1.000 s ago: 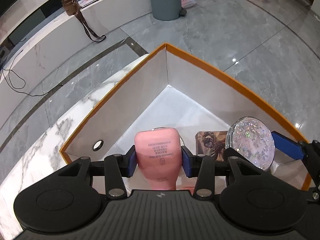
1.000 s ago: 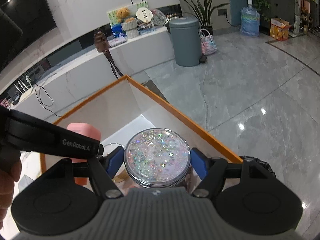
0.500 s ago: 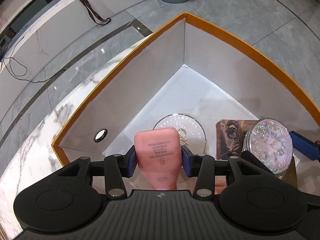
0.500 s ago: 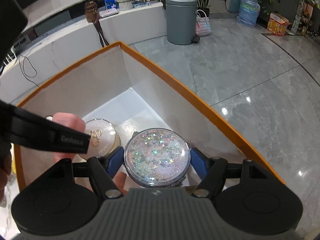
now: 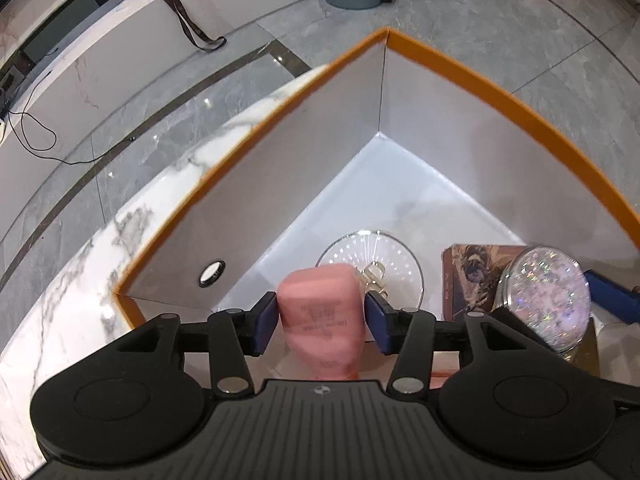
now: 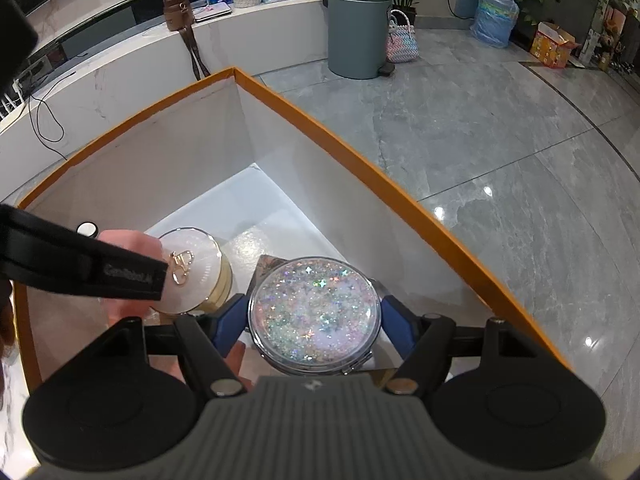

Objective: Organize rigid objects
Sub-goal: 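Lower both items into the orange box and open both tools, then move both open tools back over the table items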

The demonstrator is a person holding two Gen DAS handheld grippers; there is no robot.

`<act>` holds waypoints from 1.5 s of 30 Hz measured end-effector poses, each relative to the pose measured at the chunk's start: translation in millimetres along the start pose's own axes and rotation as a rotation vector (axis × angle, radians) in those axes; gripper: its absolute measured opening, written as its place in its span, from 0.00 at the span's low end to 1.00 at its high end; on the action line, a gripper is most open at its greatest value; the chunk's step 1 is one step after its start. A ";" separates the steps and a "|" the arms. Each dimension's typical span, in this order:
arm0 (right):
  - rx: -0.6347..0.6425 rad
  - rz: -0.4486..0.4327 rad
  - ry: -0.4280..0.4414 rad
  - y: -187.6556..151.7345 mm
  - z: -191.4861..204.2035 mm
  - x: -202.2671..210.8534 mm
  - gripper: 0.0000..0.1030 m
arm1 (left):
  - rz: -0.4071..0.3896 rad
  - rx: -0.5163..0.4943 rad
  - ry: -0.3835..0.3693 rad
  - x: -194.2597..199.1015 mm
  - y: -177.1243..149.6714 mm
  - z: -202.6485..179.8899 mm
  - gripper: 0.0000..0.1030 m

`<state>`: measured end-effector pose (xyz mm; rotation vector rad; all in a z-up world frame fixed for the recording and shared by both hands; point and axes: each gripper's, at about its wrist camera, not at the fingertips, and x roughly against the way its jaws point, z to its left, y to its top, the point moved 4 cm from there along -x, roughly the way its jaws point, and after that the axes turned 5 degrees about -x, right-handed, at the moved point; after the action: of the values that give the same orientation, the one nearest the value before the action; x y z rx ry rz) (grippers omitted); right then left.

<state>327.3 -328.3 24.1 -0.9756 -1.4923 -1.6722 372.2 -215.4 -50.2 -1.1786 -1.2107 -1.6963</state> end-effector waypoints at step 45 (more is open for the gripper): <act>-0.002 -0.370 0.157 11.9 44.2 102.0 0.80 | -0.180 -0.022 0.142 157.3 -52.2 79.5 0.59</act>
<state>292.1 -286.5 121.6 -0.5743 -1.6356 -1.9562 296.0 -132.1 94.9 -0.9677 -1.2427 -1.8961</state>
